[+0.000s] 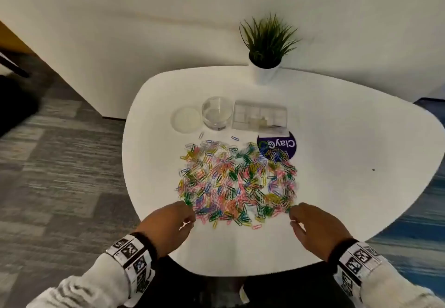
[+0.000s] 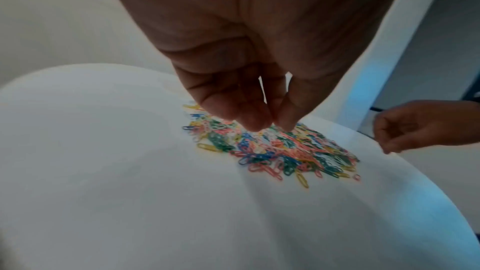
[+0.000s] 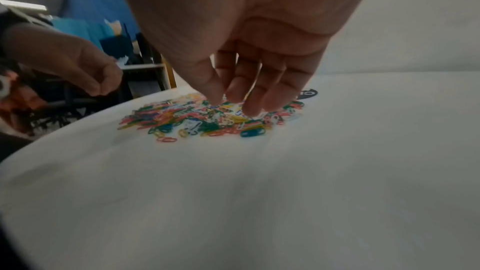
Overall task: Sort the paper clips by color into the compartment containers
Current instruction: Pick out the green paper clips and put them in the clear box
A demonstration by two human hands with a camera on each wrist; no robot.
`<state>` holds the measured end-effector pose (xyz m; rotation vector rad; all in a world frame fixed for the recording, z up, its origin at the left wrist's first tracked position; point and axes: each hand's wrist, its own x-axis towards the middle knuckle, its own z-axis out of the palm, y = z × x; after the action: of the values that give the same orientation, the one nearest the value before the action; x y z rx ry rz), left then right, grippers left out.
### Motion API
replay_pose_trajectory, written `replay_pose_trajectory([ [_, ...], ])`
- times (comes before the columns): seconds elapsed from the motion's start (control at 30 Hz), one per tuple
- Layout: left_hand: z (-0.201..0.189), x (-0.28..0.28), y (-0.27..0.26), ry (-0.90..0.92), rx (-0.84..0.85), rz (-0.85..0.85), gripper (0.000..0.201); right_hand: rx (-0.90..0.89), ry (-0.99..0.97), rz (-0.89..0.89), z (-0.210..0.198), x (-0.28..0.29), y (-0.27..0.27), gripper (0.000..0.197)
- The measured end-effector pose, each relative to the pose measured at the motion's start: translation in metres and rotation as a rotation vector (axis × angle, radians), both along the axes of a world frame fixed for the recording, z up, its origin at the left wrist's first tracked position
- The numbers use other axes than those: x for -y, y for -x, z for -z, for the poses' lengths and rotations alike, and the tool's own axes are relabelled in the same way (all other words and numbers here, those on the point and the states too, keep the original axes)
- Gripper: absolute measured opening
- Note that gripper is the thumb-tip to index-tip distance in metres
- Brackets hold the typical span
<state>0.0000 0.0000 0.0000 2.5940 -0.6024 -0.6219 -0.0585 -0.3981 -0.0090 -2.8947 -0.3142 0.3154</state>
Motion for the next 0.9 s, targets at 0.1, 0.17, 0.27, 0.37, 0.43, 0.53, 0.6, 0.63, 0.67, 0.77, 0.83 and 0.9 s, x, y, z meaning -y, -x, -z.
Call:
replay_pose_trajectory([
  [0.1,0.015,0.006,0.006,0.004,0.091,0.079,0.012,-0.036,-0.005,0.042,0.009,-0.010,0.002,0.013],
  [0.17,0.024,0.007,0.009,0.009,0.131,0.086,0.013,-0.113,-0.031,0.136,0.019,-0.012,0.004,0.015],
  [0.27,0.033,0.007,0.009,-0.027,0.257,0.086,0.009,-0.053,-0.070,0.277,0.033,-0.008,0.005,0.020],
  [0.37,0.035,0.010,0.010,-0.070,0.320,0.054,0.010,0.005,-0.111,0.386,0.041,-0.006,0.004,0.023],
  [0.43,0.035,0.011,0.013,-0.076,0.347,0.024,0.011,0.010,-0.131,0.423,0.044,-0.006,0.008,0.023],
  [0.53,0.031,0.012,0.019,-0.110,0.319,-0.056,0.014,0.041,-0.146,0.421,0.048,-0.006,0.015,0.025],
  [0.6,0.030,0.011,0.023,-0.137,0.302,-0.078,0.018,0.056,-0.102,0.388,0.048,-0.009,0.019,0.024],
  [0.63,0.031,0.012,0.023,-0.148,0.308,-0.074,0.020,0.062,-0.064,0.362,0.049,-0.007,0.019,0.024],
  [0.67,0.033,0.011,0.024,-0.158,0.319,-0.069,0.020,0.070,-0.037,0.339,0.049,-0.008,0.019,0.025],
  [0.77,0.037,0.011,0.020,-0.164,0.345,-0.071,0.021,0.076,0.011,0.338,0.047,-0.008,0.016,0.023],
  [0.83,0.040,0.012,0.018,-0.114,0.335,-0.087,0.024,0.065,-0.036,0.365,0.046,-0.009,0.016,0.021],
  [0.9,0.043,0.015,0.018,-0.101,0.312,-0.067,0.029,0.049,-0.072,0.374,0.046,-0.009,0.014,0.021],
])
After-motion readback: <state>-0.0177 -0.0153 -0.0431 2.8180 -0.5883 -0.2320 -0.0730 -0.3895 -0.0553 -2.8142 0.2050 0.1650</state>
